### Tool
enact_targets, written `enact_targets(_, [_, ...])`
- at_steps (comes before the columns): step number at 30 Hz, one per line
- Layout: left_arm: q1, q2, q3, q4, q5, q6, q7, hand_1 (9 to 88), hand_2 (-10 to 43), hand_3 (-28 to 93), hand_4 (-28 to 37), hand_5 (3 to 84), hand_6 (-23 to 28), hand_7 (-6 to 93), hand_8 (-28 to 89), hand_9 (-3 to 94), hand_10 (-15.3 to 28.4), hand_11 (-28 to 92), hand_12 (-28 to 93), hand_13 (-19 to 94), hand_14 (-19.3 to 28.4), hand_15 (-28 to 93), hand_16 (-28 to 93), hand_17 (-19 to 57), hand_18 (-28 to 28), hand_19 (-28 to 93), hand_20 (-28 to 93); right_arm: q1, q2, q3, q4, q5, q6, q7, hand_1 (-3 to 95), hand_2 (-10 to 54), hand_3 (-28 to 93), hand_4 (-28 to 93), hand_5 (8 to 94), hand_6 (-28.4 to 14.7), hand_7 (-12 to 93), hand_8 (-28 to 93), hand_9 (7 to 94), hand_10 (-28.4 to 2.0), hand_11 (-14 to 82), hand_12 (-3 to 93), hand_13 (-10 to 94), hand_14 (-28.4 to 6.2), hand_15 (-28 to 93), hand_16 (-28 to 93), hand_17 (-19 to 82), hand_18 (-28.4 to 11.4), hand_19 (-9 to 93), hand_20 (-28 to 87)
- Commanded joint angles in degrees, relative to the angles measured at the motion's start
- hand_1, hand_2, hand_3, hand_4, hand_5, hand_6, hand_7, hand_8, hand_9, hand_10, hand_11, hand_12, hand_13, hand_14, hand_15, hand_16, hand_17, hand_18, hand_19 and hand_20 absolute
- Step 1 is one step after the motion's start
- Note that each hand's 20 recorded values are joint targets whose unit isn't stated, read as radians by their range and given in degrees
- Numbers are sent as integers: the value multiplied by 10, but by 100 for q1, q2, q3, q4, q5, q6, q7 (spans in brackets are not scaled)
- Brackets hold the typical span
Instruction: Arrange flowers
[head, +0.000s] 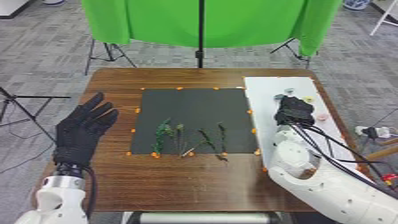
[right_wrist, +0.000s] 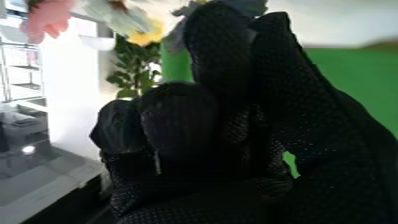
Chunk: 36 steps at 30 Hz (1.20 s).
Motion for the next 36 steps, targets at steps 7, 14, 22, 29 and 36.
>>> enact_targets(7, [45, 69, -25, -82, 28, -16, -40, 235, 79, 794, -267, 416, 110, 115, -88, 365, 204, 252, 102, 259, 268, 471, -86, -78, 258, 567, 183, 416, -728, -43, -803, -520, 611, -772, 589, -95, 684, -283, 903, -5, 170, 68, 933, -83, 289, 302, 805, -72, 748, 191, 423, -244, 932, 504])
enact_targets(14, [-213, 195, -56, -138, 66, -36, -23, 236, 78, 797, -269, 422, 112, 126, -90, 370, 208, 271, 104, 262, 271, 486, -86, -76, 258, 571, 185, 851, -2268, -420, -382, -70, 418, -2269, 598, -95, 669, -283, 903, -7, 168, 73, 926, -82, 304, 293, 794, -75, 759, 199, 408, -239, 932, 521])
enact_targets(22, [-1001, 518, 383, 67, 58, 39, -21, 232, 74, 809, -282, 432, 110, 173, -120, 384, 215, 382, 65, 281, 283, 605, -137, -70, 264, 595, 183, 1440, -3232, -1265, 595, 747, 438, -2639, 647, -95, 584, -283, 911, 5, 180, 64, 909, -85, 351, 251, 785, -71, 776, 199, 382, -225, 932, 552])
enact_targets(29, [-1206, 516, 497, 145, 77, 62, -51, 231, 76, 804, -282, 424, 97, 178, -129, 385, 191, 475, 10, 322, 271, 714, -198, -63, 270, 635, 166, 1301, -3377, -1368, 781, 590, -75, -3011, 606, -95, 648, -283, 910, 10, 189, 53, 933, -85, 349, 261, 791, -73, 778, 198, 377, -229, 932, 557])
enact_targets(36, [-1394, 581, 598, 230, 31, 36, 86, 231, 77, 801, -277, 418, 106, 136, -100, 364, 180, 315, 68, 251, 222, 260, 0, -70, 256, 675, -53, 1277, -3232, -1426, 774, 742, -562, -3512, 538, -95, 713, -283, 853, 22, 195, 33, 888, -84, 376, 278, 748, -81, 793, 200, 340, -225, 932, 544])
